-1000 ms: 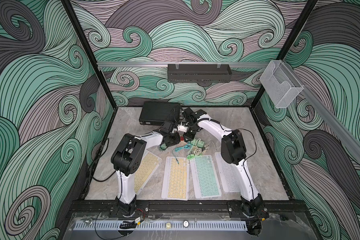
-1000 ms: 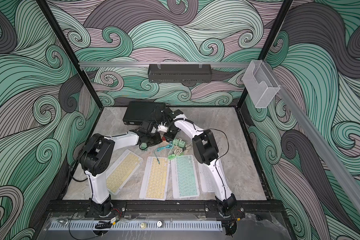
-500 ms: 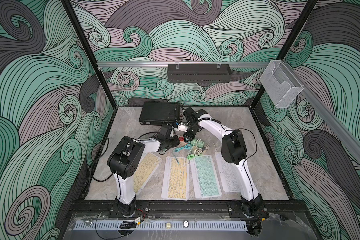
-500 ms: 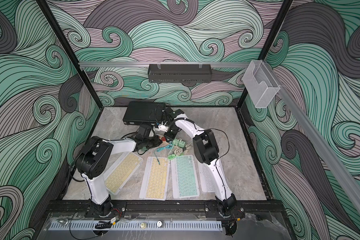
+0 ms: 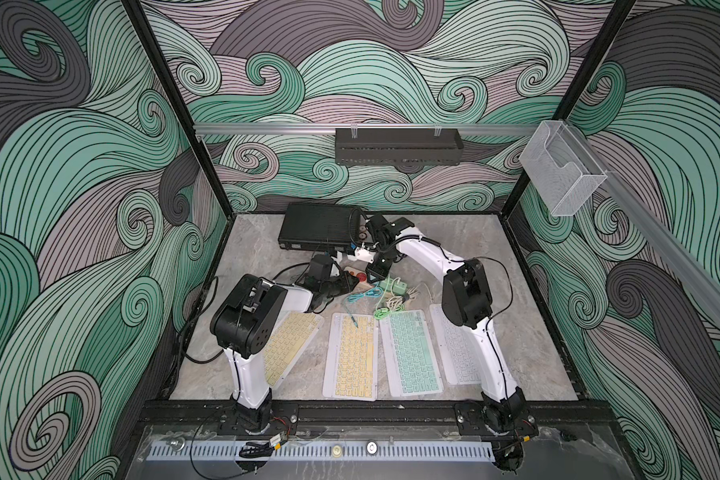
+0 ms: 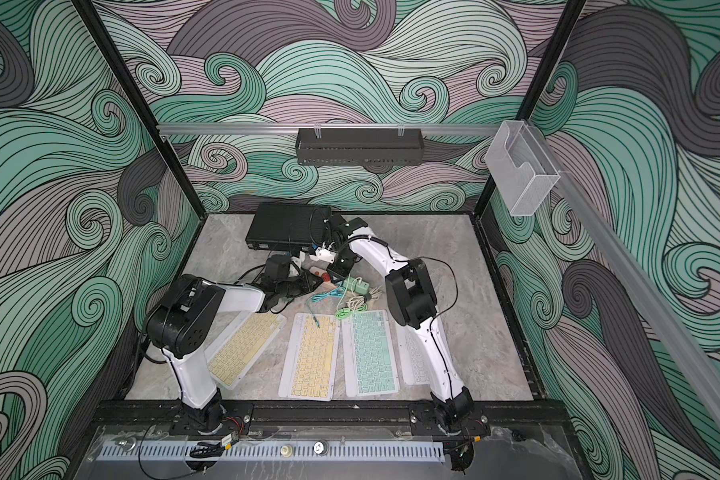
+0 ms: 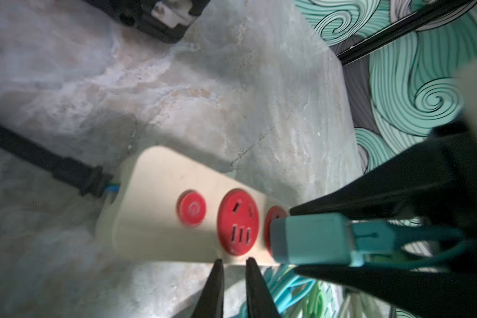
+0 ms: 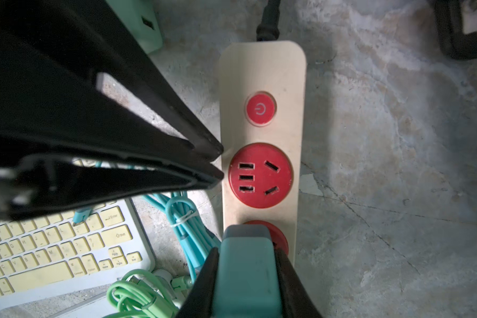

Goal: Unplug the wireless keyboard
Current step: Remove the plug from the socket.

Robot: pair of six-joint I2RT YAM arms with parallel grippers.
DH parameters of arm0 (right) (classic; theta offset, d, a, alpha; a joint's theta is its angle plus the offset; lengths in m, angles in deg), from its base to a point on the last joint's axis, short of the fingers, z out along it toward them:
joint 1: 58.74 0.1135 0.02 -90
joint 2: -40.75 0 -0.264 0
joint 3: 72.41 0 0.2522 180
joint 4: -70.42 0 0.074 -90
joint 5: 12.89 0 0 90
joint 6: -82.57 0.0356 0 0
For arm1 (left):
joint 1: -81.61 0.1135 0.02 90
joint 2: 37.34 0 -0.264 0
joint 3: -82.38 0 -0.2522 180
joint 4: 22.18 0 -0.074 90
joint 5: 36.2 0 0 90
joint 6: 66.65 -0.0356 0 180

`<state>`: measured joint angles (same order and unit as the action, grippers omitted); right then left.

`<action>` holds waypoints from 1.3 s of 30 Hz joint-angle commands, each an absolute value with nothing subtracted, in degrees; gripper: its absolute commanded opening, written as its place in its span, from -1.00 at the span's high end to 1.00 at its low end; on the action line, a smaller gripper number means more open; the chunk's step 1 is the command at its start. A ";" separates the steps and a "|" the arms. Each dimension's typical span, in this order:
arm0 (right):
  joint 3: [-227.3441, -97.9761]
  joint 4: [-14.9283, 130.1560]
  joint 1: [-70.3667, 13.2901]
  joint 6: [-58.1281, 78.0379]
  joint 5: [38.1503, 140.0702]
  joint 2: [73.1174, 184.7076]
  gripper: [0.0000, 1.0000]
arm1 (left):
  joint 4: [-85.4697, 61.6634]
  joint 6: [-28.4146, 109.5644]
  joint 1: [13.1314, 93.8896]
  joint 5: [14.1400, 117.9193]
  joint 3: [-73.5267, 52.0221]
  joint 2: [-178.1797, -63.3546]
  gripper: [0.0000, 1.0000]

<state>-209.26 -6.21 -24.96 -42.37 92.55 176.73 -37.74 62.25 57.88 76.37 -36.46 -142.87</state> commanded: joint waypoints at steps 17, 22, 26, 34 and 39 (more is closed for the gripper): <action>-211.83 -6.42 -22.66 -42.44 99.61 178.21 1.00 | -36.34 71.74 58.32 78.42 -30.89 -149.96 0.63; -212.06 -6.44 -22.83 -42.02 99.79 178.56 1.00 | -42.76 79.40 58.03 77.81 -34.21 -152.70 0.64; -212.38 -6.36 -23.44 -41.21 99.90 178.69 1.00 | -41.48 81.24 58.05 75.52 -35.09 -153.17 0.65; -211.07 -3.89 -21.19 -40.42 86.11 177.37 1.00 | -41.96 86.45 58.05 73.12 -37.78 -154.90 0.68; -208.26 -1.12 -21.12 -40.47 85.20 175.53 1.00 | -43.59 88.21 58.02 73.48 -38.24 -156.49 0.68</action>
